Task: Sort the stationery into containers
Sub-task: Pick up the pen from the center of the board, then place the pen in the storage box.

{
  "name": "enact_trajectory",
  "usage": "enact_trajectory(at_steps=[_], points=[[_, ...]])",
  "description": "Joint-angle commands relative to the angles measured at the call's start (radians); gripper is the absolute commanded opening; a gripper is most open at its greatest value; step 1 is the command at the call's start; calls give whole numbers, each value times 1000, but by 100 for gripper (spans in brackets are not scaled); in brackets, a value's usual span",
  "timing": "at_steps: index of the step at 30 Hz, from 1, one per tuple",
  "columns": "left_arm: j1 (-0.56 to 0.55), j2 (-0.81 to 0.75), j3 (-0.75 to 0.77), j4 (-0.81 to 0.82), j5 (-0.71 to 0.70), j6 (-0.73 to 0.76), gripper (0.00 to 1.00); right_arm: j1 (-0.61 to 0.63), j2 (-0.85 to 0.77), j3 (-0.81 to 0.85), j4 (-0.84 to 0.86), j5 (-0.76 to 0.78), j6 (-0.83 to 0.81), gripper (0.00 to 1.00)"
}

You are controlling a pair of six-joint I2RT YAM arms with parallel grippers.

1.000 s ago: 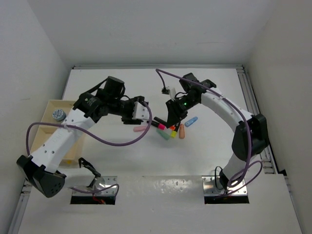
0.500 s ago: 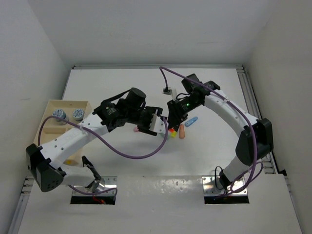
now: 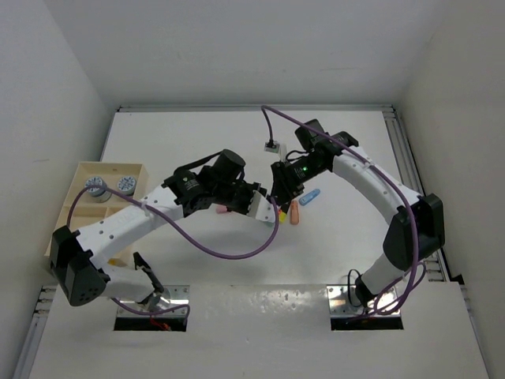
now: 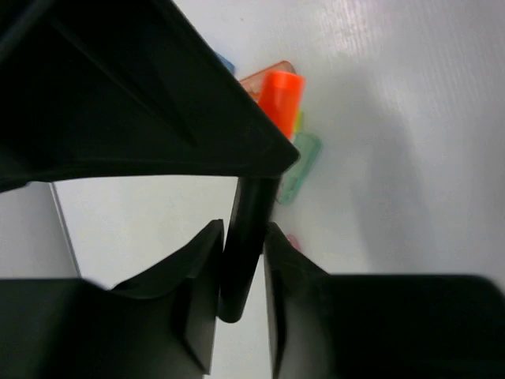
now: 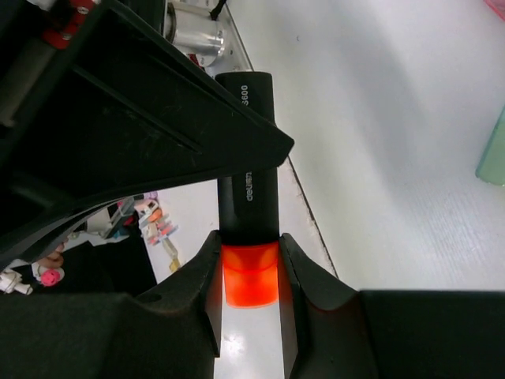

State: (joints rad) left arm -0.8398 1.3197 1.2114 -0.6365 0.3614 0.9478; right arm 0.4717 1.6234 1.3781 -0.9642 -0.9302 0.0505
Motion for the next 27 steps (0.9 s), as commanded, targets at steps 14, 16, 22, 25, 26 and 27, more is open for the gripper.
enact_trajectory(at_steps=[14, 16, 22, 25, 26, 27], points=[[394, -73, 31, -136, -176, -302, 0, -217, 50, 130, 165, -1, 163, 64], [502, -54, 69, -196, -187, -378, 0, -223, 69, 133, 154, 81, 117, 61], [873, -86, 145, -353, -173, -478, 0, -113, 151, 116, 205, 456, -119, 50], [982, -137, 117, -420, -209, -483, 0, -68, 214, 139, 251, 513, -159, 48], [1034, -166, 105, -431, -219, -480, 0, -55, 234, 148, 257, 519, -164, 47], [1057, -175, 90, -442, -251, -480, 0, -47, 272, 157, 260, 528, -169, 47]])
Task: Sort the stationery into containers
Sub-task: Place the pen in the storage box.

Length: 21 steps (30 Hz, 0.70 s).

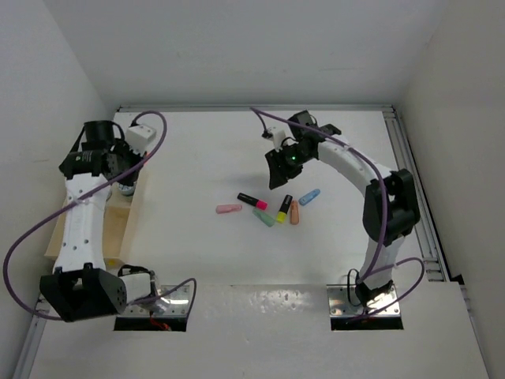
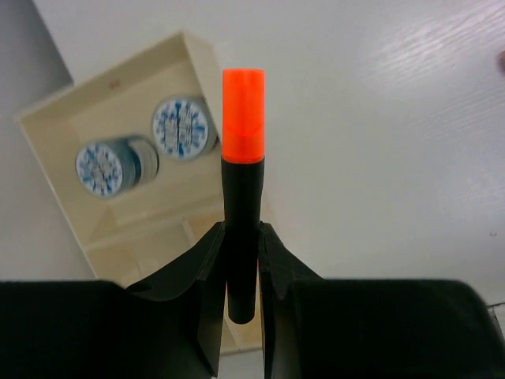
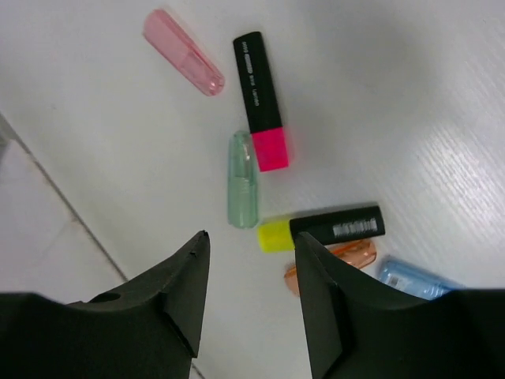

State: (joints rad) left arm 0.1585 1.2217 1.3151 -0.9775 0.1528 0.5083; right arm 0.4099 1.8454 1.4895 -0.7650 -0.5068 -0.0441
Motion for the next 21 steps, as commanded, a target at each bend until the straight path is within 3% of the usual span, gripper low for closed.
enact_trajectory(at_steps=[1, 4, 10, 14, 21], points=[[99, -91, -52, -111, -79, -42, 0, 23, 69, 58, 64, 122, -83, 47], [192, -125, -117, -128, -189, -47, 0, 46, 123, 66, 78, 139, -94, 46], [381, -143, -189, -122, -268, 14, 0, 40, 169, 71, 72, 94, -102, 46], [536, -111, -235, -79, -245, 128, 0, 35, 164, 51, 69, 90, -132, 46], [694, 8, -208, -47, -173, 233, 0, 35, 178, 23, 79, 114, -155, 47]])
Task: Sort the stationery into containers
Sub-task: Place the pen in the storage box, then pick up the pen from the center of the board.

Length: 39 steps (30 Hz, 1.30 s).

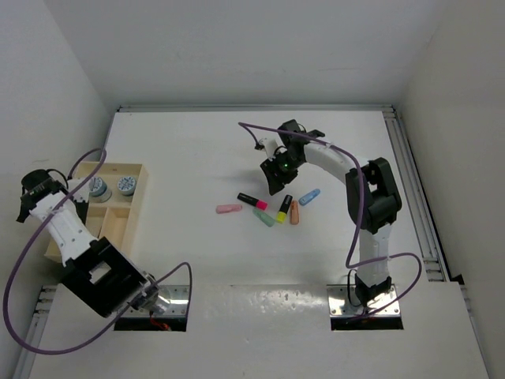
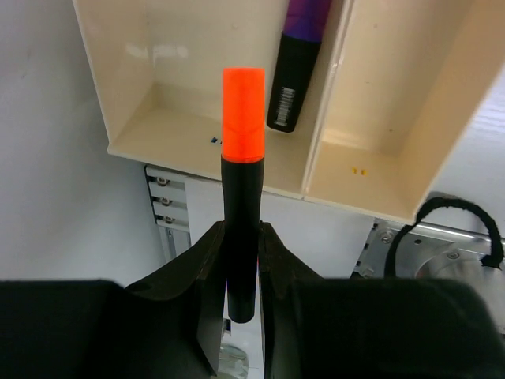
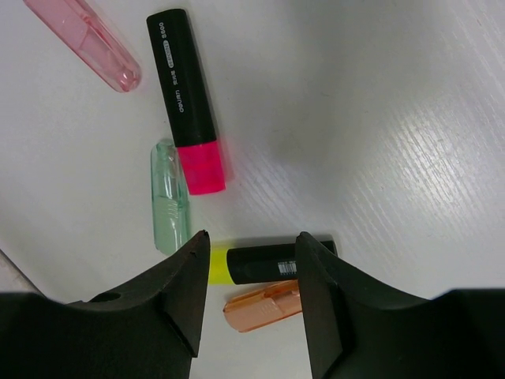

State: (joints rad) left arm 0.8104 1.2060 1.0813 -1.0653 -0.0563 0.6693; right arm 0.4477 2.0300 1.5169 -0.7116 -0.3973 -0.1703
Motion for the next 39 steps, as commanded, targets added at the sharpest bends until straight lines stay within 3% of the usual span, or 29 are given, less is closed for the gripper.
enact_trajectory(at_steps=[1, 5, 10, 13, 19, 30, 39], points=[[59, 36, 37, 47, 42, 78, 0, -4, -7, -7, 27, 11, -31, 47], [81, 122, 57, 67, 79, 110, 1, -4, 1, -12, 50, 21, -31, 48], [87, 197, 83, 100, 134, 141, 13, 2, 33, 18, 44, 21, -47, 51], [87, 224, 98, 128, 142, 136, 23, 9, 48, 29, 32, 14, -73, 52], [87, 265, 150, 113, 214, 124, 59, 42, 62, 25, 49, 41, -100, 52], [59, 142, 238, 10, 361, 128, 63, 71, 102, 58, 90, 66, -97, 48], [53, 110, 307, -61, 435, 73, 63, 117, 119, 74, 52, 37, -75, 54]])
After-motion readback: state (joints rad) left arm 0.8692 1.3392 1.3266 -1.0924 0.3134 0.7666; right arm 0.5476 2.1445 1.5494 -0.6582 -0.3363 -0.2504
